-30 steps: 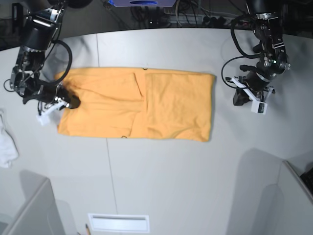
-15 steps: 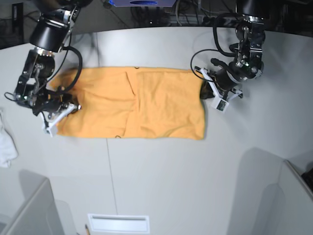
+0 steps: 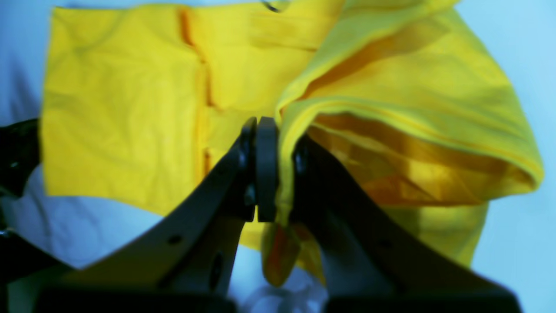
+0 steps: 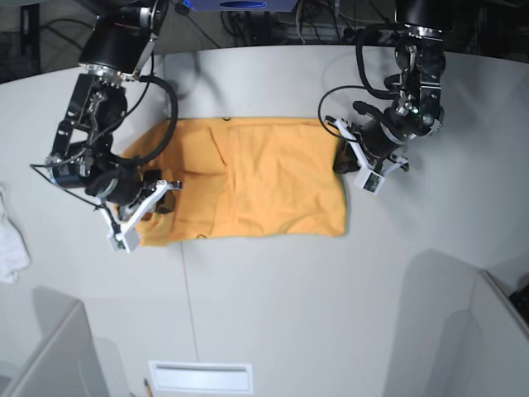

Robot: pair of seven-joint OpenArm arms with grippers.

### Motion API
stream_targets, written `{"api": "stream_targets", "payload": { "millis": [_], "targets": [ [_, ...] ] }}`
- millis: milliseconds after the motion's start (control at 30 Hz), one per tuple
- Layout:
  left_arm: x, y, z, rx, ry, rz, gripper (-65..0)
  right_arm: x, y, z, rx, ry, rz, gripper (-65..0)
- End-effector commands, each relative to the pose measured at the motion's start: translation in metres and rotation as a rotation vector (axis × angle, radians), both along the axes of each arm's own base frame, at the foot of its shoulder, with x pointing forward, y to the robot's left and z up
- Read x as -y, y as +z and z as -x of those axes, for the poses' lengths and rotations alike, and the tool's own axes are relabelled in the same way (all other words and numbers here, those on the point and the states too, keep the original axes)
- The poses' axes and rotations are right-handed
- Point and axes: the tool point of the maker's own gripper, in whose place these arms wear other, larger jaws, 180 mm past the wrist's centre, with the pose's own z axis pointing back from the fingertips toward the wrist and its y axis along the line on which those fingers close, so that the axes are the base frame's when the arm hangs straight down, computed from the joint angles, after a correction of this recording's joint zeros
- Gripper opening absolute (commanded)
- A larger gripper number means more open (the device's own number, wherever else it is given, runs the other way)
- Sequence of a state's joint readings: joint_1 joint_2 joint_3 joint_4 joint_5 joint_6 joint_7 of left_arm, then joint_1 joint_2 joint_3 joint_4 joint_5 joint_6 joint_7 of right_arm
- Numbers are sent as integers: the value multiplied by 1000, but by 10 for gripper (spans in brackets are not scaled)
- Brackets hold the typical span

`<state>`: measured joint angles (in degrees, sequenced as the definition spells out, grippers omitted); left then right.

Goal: Fold the T-shirt properly
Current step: 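Lift the shirt end with the right gripper and fold it toward the left gripper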

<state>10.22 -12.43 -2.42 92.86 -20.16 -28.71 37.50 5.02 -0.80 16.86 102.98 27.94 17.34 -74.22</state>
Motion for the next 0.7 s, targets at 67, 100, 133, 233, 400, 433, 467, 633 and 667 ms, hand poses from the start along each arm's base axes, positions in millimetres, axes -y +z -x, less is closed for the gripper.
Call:
{"api": "stream_targets", "payload": {
  "millis": [67,100,133,233,400,433,467,633,667],
  "targets": [
    [3,10,-6,35,-1,20,-650,-18,19,-11,61,35,-18,-650],
    [6,9,-6,33,-10,22,-650,-25,19,-11,61,56,-17,-650],
    [11,9,-6,33,-24,25,-650,-31,21,-12,65,73,-18,-650],
    [28,8,-2,26,-77,31,-650,-46,25,-13,82,120,-16,-650],
    [37,4,-1,11,-62,37,-650,-60,43,-5,141,133,-32,-650],
    [42,4,1,8,-74,40,-650,-63,45,-3,147,134,-40,-650],
    [44,3,2,6,-81,41,-650,-64,45,-3,145,136,-43,-650],
    [55,11,-7,33,-97,57,-650,-75,49,-3,161,169,-44,-650],
    [56,11,-8,30,-98,56,-650,-78,49,-3,164,177,-45,-650]
  ]
}}
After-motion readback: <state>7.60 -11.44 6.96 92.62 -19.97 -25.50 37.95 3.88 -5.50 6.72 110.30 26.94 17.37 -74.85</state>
